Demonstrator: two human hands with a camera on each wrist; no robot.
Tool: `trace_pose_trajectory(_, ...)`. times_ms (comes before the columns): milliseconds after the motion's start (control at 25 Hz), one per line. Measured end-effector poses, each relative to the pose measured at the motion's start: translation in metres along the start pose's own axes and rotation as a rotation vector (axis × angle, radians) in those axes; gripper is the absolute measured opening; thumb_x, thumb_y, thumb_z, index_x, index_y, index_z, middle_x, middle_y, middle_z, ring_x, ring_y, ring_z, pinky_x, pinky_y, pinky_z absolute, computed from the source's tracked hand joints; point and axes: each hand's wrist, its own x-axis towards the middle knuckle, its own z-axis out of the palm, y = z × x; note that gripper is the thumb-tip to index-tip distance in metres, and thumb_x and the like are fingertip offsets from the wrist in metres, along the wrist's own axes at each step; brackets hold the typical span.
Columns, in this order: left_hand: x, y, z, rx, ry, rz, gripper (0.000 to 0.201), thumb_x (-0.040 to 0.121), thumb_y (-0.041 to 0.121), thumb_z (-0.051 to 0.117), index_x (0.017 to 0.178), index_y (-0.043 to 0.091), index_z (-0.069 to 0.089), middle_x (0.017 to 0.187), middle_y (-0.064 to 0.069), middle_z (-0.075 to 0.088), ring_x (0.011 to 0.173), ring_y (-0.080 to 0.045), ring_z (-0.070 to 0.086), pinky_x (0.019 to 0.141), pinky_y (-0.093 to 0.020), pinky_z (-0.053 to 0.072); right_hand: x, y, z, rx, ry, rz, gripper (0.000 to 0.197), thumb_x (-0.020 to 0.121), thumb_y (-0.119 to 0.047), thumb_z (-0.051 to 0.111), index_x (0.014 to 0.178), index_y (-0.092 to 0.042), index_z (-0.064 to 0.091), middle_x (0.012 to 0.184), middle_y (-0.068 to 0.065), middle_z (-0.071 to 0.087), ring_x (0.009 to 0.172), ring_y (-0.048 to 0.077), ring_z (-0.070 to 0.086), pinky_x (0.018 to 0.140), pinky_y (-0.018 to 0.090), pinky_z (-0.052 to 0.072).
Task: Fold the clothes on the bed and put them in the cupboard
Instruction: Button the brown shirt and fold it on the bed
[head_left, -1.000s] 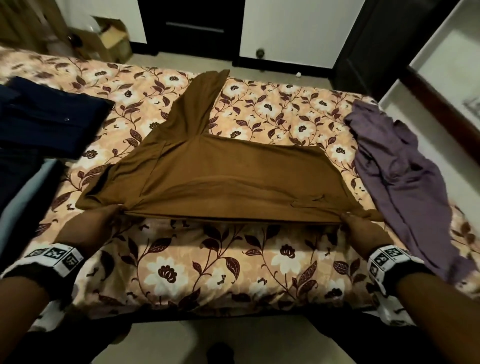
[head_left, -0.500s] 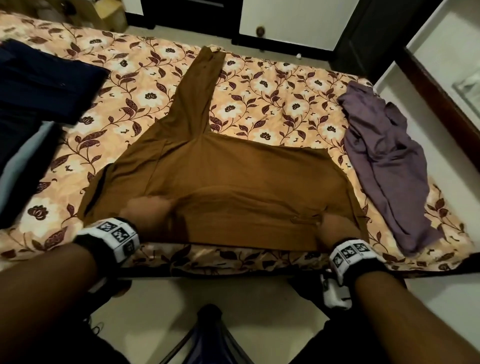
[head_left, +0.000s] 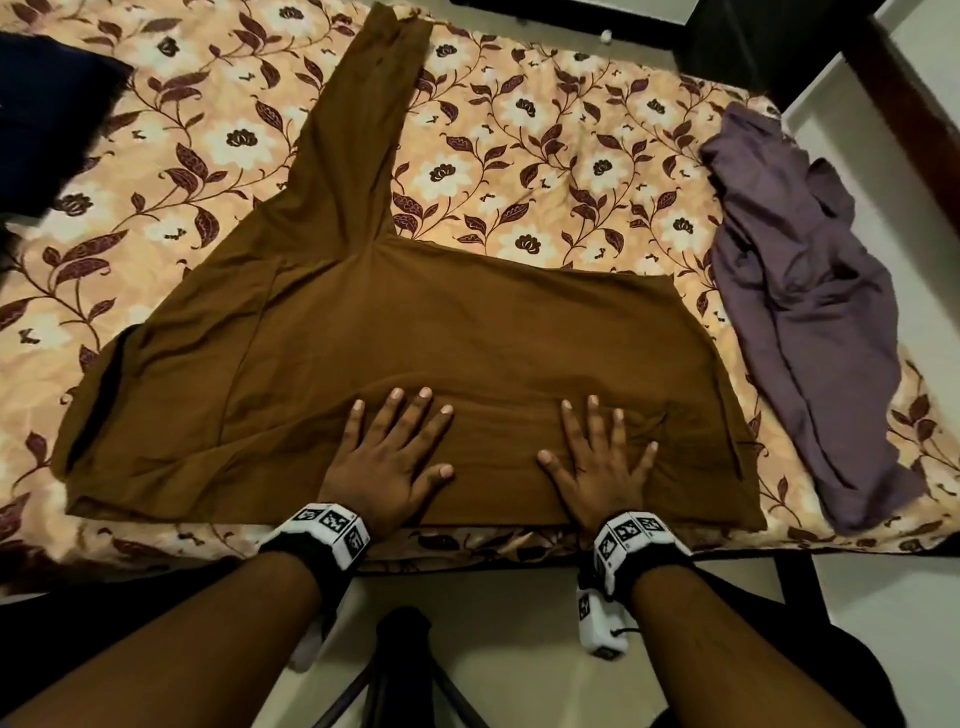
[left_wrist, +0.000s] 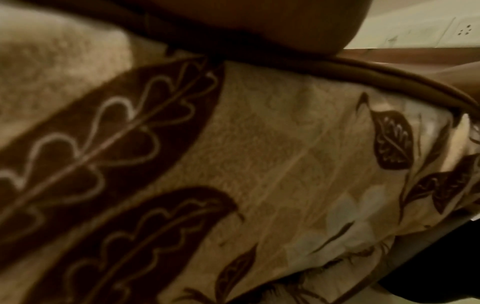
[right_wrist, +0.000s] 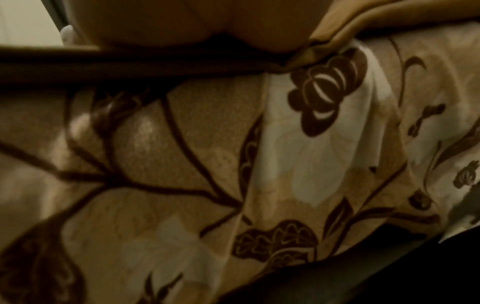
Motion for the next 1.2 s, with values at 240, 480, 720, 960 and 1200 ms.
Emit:
trace_pose_trajectory(240, 0.003, 0.003, -0.004, 0.012, -0.011, -0.034, 0.069, 0.088, 0.074, 0.004, 0.151, 0.048, -0.006, 0.163, 0.012, -0.004, 0.150, -0.016, -0.005, 0.113, -0.051, -0.017, 0.003, 0.004, -0.009, -0.021, -0.033, -0.013, 0.077, 0.066, -0.086, -0.014, 0.138, -0.058, -0.021, 0.158, -0.016, -0.016, 0.147, 0.020, -0.014, 0.110, 0.066, -0.009)
trace_pose_trajectory(480, 0.023, -0.019, -0.035, 0.017, -0.056, -0.206, 0.068, 0.088, 0.076, 0.008, 0.149, 0.051, -0.004, 0.162, 0.016, -0.008, 0.150, -0.017, -0.010, 0.105, -0.059, -0.023, 0.016, -0.005, -0.040, -0.025, -0.071, 0.000, 0.071, 0.085, -0.076, 0.013, 0.148, -0.048, -0.002, 0.159, -0.014, -0.010, 0.147, 0.018, -0.011, 0.109, 0.063, -0.012)
trace_pose_trajectory(720, 0.051, -0.165, -0.091, 0.139, -0.305, -0.345, 0.062, 0.089, 0.075, 0.013, 0.142, 0.060, -0.015, 0.157, 0.017, -0.025, 0.149, -0.025, -0.013, 0.110, -0.066, -0.005, 0.090, 0.107, -0.084, 0.014, -0.131, 0.361, 0.075, 0.089, -0.071, 0.021, 0.152, -0.035, 0.002, 0.162, -0.004, -0.002, 0.147, 0.029, 0.001, 0.117, 0.055, 0.003)
trace_pose_trajectory(960, 0.144, -0.190, -0.135, -0.136, 0.168, -0.490, 0.038, 0.091, 0.032, 0.062, 0.126, 0.017, 0.058, 0.129, -0.020, 0.053, 0.111, -0.043, 0.053, 0.091, -0.050, 0.046, 0.172, 0.100, -0.117, -0.057, 0.168, 0.282, 0.047, 0.096, -0.030, 0.044, 0.142, -0.022, 0.039, 0.144, 0.016, 0.039, 0.126, 0.040, 0.042, 0.103, 0.049, 0.038)
trace_pose_trajectory(1200, 0.215, -0.223, -0.155, -0.538, 0.170, -0.774, 0.034, 0.082, 0.032, 0.076, 0.089, -0.001, 0.070, 0.084, -0.019, 0.068, 0.082, -0.037, 0.065, 0.083, -0.044, 0.054, 0.240, 0.082, -0.135, 0.451, 0.326, 0.337, 0.041, 0.081, -0.002, 0.066, 0.122, -0.006, 0.061, 0.119, 0.022, 0.061, 0.109, 0.037, 0.058, 0.094, 0.039, 0.047)
